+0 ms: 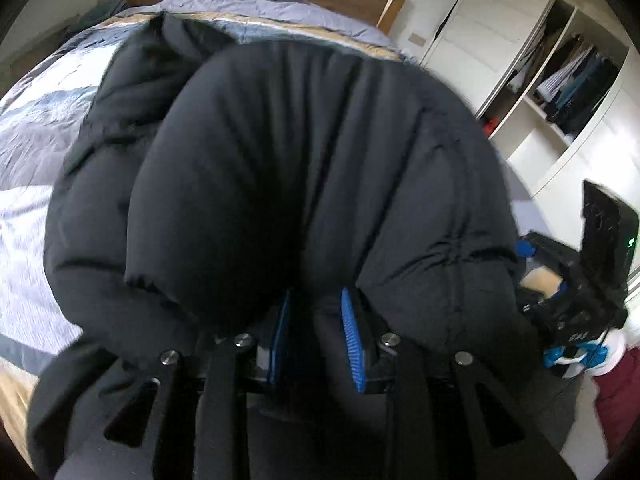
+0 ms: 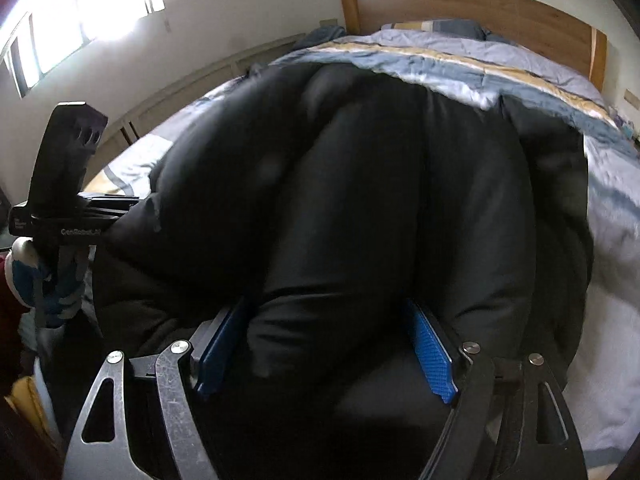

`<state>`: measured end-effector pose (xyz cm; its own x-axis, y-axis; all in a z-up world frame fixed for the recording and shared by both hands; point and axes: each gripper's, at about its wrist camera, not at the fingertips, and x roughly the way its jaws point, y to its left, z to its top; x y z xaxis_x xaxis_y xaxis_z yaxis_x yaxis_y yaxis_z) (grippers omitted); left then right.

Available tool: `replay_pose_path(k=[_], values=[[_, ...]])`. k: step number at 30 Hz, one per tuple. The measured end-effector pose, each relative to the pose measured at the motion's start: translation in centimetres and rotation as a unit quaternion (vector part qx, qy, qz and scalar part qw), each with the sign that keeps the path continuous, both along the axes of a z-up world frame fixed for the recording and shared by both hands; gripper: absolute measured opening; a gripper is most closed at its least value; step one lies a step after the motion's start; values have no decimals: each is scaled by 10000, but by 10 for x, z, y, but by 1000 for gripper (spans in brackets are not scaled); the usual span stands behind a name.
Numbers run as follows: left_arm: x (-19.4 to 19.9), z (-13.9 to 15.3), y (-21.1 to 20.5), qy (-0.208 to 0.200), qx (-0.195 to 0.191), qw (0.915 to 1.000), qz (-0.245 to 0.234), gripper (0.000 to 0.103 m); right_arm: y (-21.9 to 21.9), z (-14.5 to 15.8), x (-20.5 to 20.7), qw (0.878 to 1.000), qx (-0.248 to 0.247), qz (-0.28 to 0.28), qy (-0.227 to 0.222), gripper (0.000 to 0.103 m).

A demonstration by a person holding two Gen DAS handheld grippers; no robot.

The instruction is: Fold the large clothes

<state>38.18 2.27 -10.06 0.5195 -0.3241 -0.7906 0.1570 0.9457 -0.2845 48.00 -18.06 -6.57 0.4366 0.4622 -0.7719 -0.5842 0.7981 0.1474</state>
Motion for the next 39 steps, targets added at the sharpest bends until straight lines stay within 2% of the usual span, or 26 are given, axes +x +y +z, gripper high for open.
replay_pose_path(k=[3, 7, 11, 14, 17, 20, 22, 25, 28, 29, 30, 32, 39], values=[[6, -7, -7, 66, 98, 9999, 70, 25, 0, -11, -4, 9999, -98, -71, -75, 79], [5, 6, -8, 101, 87, 9998, 131, 25, 0, -1, -5, 9997, -214, -126, -21, 79], [-11, 40, -9, -246, 49, 9996, 119, 25, -2, 19, -18, 9995, -317, -15, -68, 79], [-18, 56, -18, -508, -57, 9987, 22, 26, -3, 20, -22, 9991, -421, 29, -79, 79], [-12, 47, -26, -398, 66, 9992, -57, 29, -4, 13, -19, 9992, -387, -60, -25, 79], [0, 13, -28, -144, 312, 9994, -49, 29, -4, 5, -13, 9993, -341, -131, 28, 79], [5, 1, -30, -64, 278, 9996, 6, 29, 0, -3, -13, 9993, -334, -159, 90, 80], [7, 4, -32, -1, 365, 9993, 23, 29, 2, -6, -11, 9988, -397, -247, 144, 80], [-1, 23, -30, -12, 381, 9993, 27, 29, -1, 6, -15, 9983, -393, -366, 218, 80], [-9, 31, -26, -49, 355, 9993, 45, 31, -4, 12, -19, 9983, -376, -385, 218, 80], [-16, 38, -22, -68, 338, 9994, 63, 41, -10, 22, -28, 9984, -306, -425, 202, 80], [-36, 52, -3, -133, 295, 9994, 157, 52, -24, 35, -43, 9983, -176, -515, 185, 80], [-111, 76, 95, -226, 166, 9961, 836, 58, -103, 72, -121, 9918, -165, -1267, 92, 87]])
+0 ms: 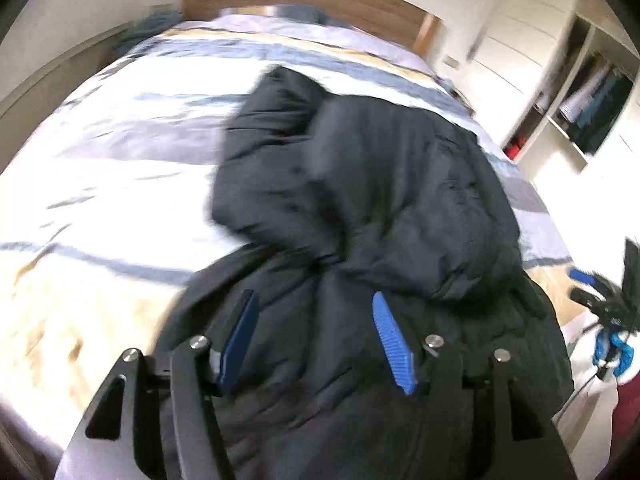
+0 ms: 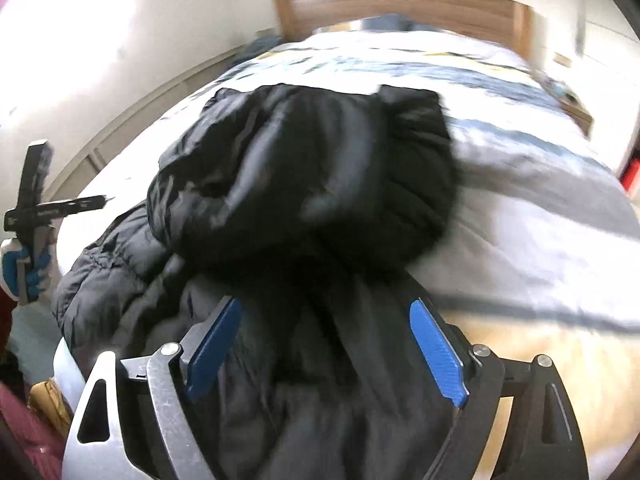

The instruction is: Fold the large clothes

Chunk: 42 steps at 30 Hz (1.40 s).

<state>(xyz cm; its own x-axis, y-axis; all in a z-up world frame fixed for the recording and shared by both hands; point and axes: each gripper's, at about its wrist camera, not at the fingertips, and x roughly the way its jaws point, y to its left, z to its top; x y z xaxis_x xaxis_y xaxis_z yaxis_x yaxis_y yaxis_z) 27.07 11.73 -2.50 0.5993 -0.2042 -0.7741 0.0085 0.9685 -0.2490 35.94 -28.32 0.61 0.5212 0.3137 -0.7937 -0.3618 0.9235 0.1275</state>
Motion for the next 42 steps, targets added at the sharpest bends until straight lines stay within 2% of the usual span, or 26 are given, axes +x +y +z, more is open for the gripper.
replay_pose_path(k=[5, 8, 10, 12, 16, 21, 26, 27, 29, 30, 31, 32, 33, 34, 36, 38, 42], values=[[-61, -11, 71, 131, -403, 9975, 563, 63, -61, -3, -59, 9972, 218, -679, 244, 96], [-89, -37, 99, 398, -762, 9934, 764, 64, -89, -29, -87, 9905, 544, -1099, 624, 100], [-103, -56, 109, 552, -869, 9904, 927, 64, -99, -51, -100, 9839, 796, -1318, 908, 100], [-116, -78, 121, 695, -1286, 9839, 1032, 64, -104, -69, -111, 9787, 989, -1394, 1135, 100], [-132, -107, 135, 865, -1762, 9734, 1178, 64, -104, -103, -121, 9683, 1314, -1455, 1545, 101], [-144, -137, 131, 1065, -2621, 9547, 922, 64, -102, -125, -122, 9570, 1675, -1562, 1780, 102], [-157, -143, 115, 1010, -3008, 9465, 589, 68, -85, -139, -120, 9487, 2066, -1426, 1925, 101], [-159, -143, 112, 1005, -3041, 9457, 558, 68, -79, -140, -120, 9473, 2142, -1352, 1959, 96], [-163, -140, 105, 972, -3020, 9469, 528, 68, -72, -141, -120, 9437, 2306, -1231, 2025, 76], [-165, -138, 100, 941, -3007, 9477, 509, 65, -68, -140, -121, 9426, 2383, -1172, 2023, 59], [-165, -136, 95, 949, -3007, 9478, 482, 65, -66, -139, -121, 9413, 2450, -1135, 2024, 48], [-166, -134, 87, 989, -2993, 9481, 420, 58, -63, -138, -122, 9399, 2526, -1088, 2026, 44], [-164, -134, 81, 1051, -2968, 9485, 347, 37, -59, -135, -122, 9399, 2562, -1028, 2008, 34], [-164, -133, 74, 1111, -2939, 9490, 273, 27, -55, -131, -123, 9403, 2601, -949, 1980, 26], [-163, -125, 62, 1038, -2896, 9513, 204, 12, -47, -119, -121, 9406, 2713, -805, 1876, 19], [-160, -105, 53, 846, -2837, 9551, 134, 9, -41, -100, -121, 9434, 2781, -604, 1704, 16], [-147, -56, 47, 387, -2895, 9564, 3, 8, -36, -52, -109, 9469, 2975, -303, 1180, 14]])
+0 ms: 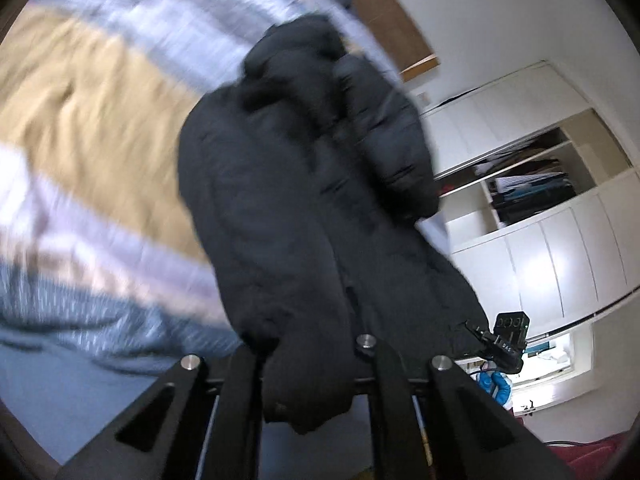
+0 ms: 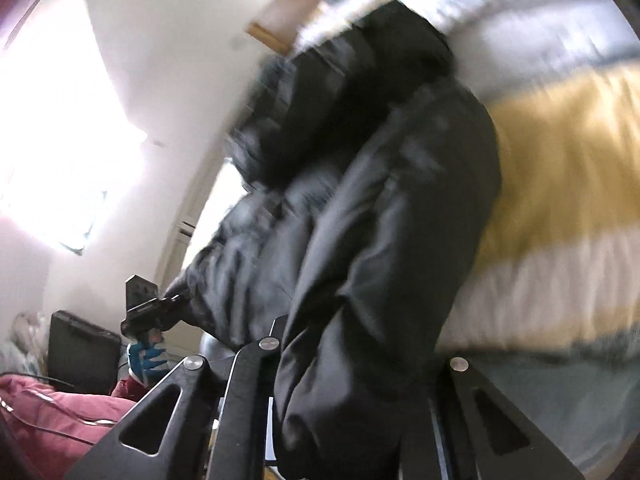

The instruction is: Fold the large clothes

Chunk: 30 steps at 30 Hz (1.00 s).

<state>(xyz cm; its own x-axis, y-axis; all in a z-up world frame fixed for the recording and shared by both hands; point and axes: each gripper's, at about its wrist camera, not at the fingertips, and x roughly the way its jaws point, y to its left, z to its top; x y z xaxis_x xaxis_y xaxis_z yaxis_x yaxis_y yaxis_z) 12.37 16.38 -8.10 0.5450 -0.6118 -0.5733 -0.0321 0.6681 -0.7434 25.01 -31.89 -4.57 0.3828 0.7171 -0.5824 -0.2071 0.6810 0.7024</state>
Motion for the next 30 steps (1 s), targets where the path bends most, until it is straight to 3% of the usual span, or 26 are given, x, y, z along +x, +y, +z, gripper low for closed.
replay_pose_path(k=[5, 9, 16, 18, 22, 25, 30], values=[[28, 74, 12, -781, -319, 9964, 85, 8, -3, 62, 27, 9973, 90, -80, -727, 13], [58, 113, 31, -1183, -639, 9908, 147, 8, -20, 100, 60, 9923, 270, -455, -1118, 13], [149, 135, 63, -1346, -1947, 9697, 610, 9, -55, 123, 124, 9827, 983, -1000, -1208, 13], [186, 138, 67, -1291, -2154, 9641, 858, 9, -62, 123, 154, 9767, 1284, -1294, -1133, 13], [269, 145, 77, -1155, -1966, 9644, 1337, 9, -62, 125, 207, 9695, 1178, -1861, -1075, 13], [337, 138, 81, -1006, -1508, 9683, 1720, 9, -56, 120, 262, 9648, 817, -2273, -1038, 13], [445, 91, 79, -489, -702, 9737, 2112, 9, -46, 82, 357, 9563, 178, -2830, -715, 13]])
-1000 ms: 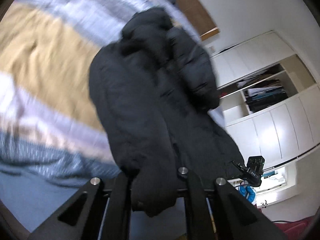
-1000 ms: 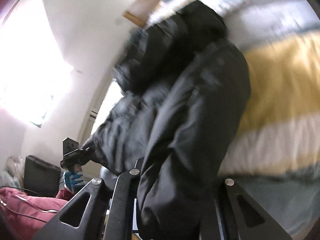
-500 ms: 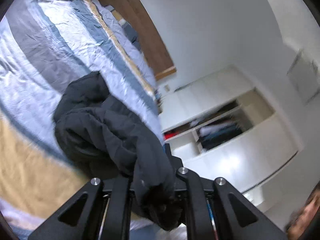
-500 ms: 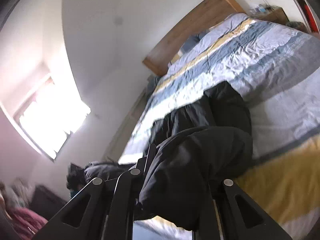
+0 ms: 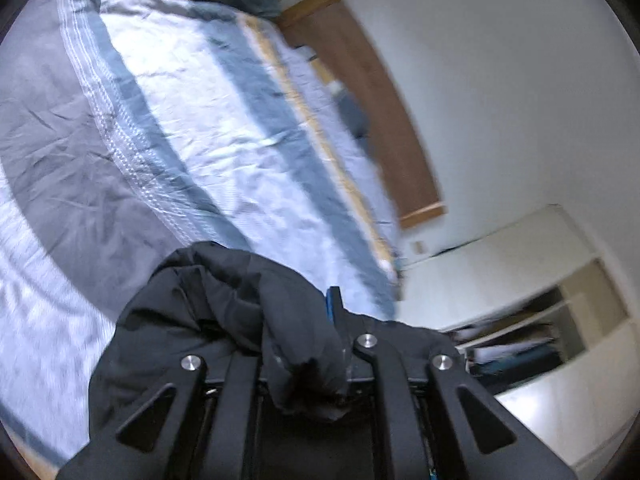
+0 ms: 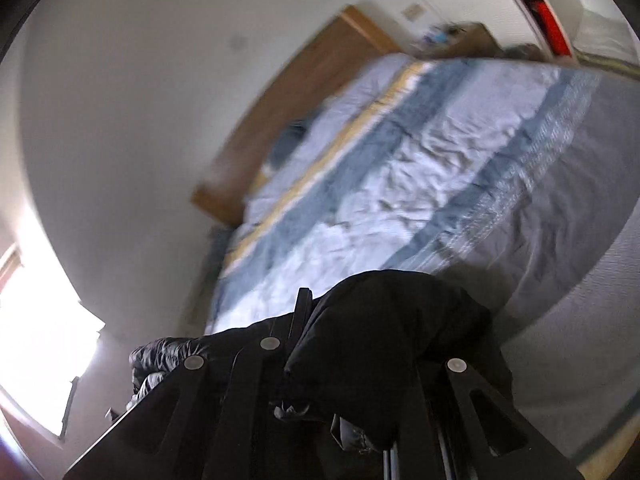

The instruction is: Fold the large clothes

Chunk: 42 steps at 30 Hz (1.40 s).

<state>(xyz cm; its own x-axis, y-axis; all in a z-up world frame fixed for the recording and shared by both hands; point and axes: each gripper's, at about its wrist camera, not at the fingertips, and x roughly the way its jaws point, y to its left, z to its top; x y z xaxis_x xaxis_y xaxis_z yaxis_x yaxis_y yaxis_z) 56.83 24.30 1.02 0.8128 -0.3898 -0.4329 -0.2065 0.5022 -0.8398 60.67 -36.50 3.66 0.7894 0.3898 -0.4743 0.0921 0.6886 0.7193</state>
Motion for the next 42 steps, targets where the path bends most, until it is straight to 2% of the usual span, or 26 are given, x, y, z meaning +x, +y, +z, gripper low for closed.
replay_pose_path(k=[2, 4, 8, 11, 15, 20, 22, 23, 24, 25, 26, 27, 28, 30, 31, 34, 35, 37, 41, 42], values=[[45, -28, -5, 333, 219, 9992, -7, 11, 4, -22, 33, 9994, -218, -122, 237, 13], [70, -58, -16, 547, 485, 9973, -79, 12, 7, -50, 62, 9979, -317, -216, 513, 13], [117, -100, -29, 799, 921, 9919, -364, 13, 6, -94, 108, 9950, -331, -280, 904, 12], [141, -126, -42, 907, 1237, 9866, -550, 13, 11, -116, 129, 9936, -469, -224, 1002, 12], [157, -151, -47, 949, 1252, 9854, -650, 13, 22, -141, 151, 9912, -603, -49, 1175, 11], [155, -154, -41, 1188, 986, 9853, -731, 13, 20, -149, 156, 9895, -482, 6, 1363, 12], [146, -147, -27, 1190, 457, 9894, -698, 18, 15, -140, 150, 9914, -372, -15, 1254, 23], [140, -141, -19, 1127, 152, 9915, -639, 26, 11, -132, 145, 9929, -278, -37, 1152, 30], [130, -131, -6, 983, -223, 9933, -564, 36, 5, -122, 138, 9952, -112, 3, 975, 49], [123, -122, 4, 838, -425, 9943, -512, 41, 3, -114, 134, 9961, -57, 26, 878, 68], [116, -112, 12, 711, -516, 9951, -451, 47, 0, -103, 129, 9969, -76, 36, 779, 74], [107, -96, 22, 548, -546, 9964, -346, 52, -1, -88, 122, 9976, -169, 64, 661, 82], [98, -83, 30, 438, -504, 9975, -246, 53, 0, -74, 117, 9979, -290, 83, 580, 86], [81, -54, 44, 248, -329, 9992, -8, 57, 3, -46, 108, 9968, -667, 21, 430, 88], [74, -41, 47, 247, -122, 9996, 56, 57, 4, -35, 104, 9962, -799, 14, 352, 88], [66, -6, 29, 319, 850, 9958, -126, 57, 16, 2, 91, 9938, -1109, 65, 35, 89], [65, 4, 14, 325, 1224, 9916, -257, 57, 25, 11, 89, 9924, -1220, 162, -64, 89], [67, 13, -14, 337, 1716, 9832, -528, 57, 47, 20, 88, 9892, -1407, 396, -138, 89], [83, 3, -87, 430, 2386, 9635, -1138, 57, 109, 14, 92, 9787, -1749, 1065, -128, 89], [89, -2, -110, 457, 2659, 9543, -1285, 57, 125, 12, 93, 9748, -1848, 1244, -134, 88]])
